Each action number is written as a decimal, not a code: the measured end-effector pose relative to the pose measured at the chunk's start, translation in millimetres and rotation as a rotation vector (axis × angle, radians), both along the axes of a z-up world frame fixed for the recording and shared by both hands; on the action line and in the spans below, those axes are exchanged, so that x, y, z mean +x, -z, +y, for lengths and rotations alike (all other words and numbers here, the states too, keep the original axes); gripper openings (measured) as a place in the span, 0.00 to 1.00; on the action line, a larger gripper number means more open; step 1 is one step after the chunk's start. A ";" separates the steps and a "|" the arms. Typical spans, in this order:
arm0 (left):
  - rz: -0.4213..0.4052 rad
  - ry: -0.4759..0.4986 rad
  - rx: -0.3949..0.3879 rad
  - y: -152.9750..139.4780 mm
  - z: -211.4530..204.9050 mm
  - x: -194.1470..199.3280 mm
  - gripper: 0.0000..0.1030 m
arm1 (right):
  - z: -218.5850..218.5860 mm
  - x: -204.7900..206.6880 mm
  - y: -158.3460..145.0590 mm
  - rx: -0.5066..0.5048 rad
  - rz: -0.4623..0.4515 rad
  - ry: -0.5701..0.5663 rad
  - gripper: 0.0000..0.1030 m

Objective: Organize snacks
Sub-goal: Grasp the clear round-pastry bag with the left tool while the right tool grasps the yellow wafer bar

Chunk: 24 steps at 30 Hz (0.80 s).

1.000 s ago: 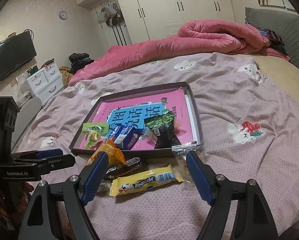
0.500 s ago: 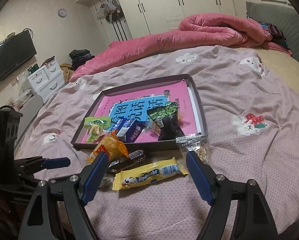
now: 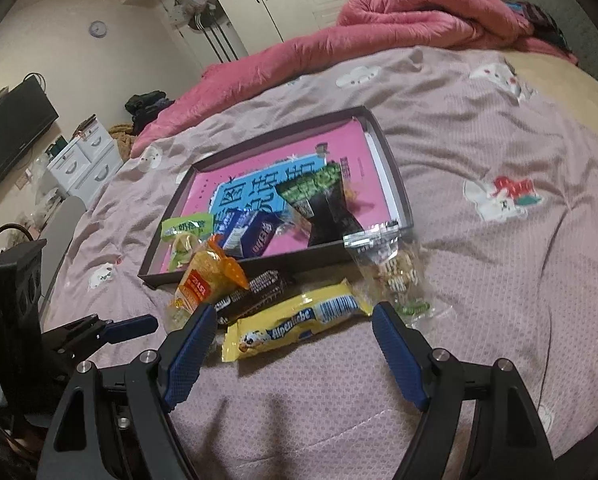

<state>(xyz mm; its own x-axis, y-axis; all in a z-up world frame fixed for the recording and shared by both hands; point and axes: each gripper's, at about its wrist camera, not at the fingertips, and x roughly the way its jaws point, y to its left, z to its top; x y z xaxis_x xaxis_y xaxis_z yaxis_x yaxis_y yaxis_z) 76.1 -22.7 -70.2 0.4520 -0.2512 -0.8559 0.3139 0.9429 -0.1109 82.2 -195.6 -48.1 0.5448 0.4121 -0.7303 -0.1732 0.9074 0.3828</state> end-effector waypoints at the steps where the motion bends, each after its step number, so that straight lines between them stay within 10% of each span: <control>1: -0.007 0.002 0.012 1.6 -1.8 0.3 0.80 | 0.5 0.4 1.6 0.003 0.010 -0.002 0.77; 11: -0.037 0.017 0.059 9.2 -11.5 4.9 0.70 | 0.7 10.0 29.6 0.133 0.187 0.057 0.76; 24: -0.022 -0.002 0.028 13.1 -5.8 11.4 0.65 | -1.6 32.1 58.7 0.221 0.290 0.143 0.48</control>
<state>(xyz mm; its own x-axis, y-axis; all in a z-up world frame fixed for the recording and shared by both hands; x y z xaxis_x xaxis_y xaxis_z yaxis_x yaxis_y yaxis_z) 87.5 -28.4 -83.3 0.4711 -0.2261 -0.8526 0.3139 0.9463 -0.0775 114.2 -197.2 -106.9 0.3919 0.5116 -0.7646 0.0932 0.8048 0.5862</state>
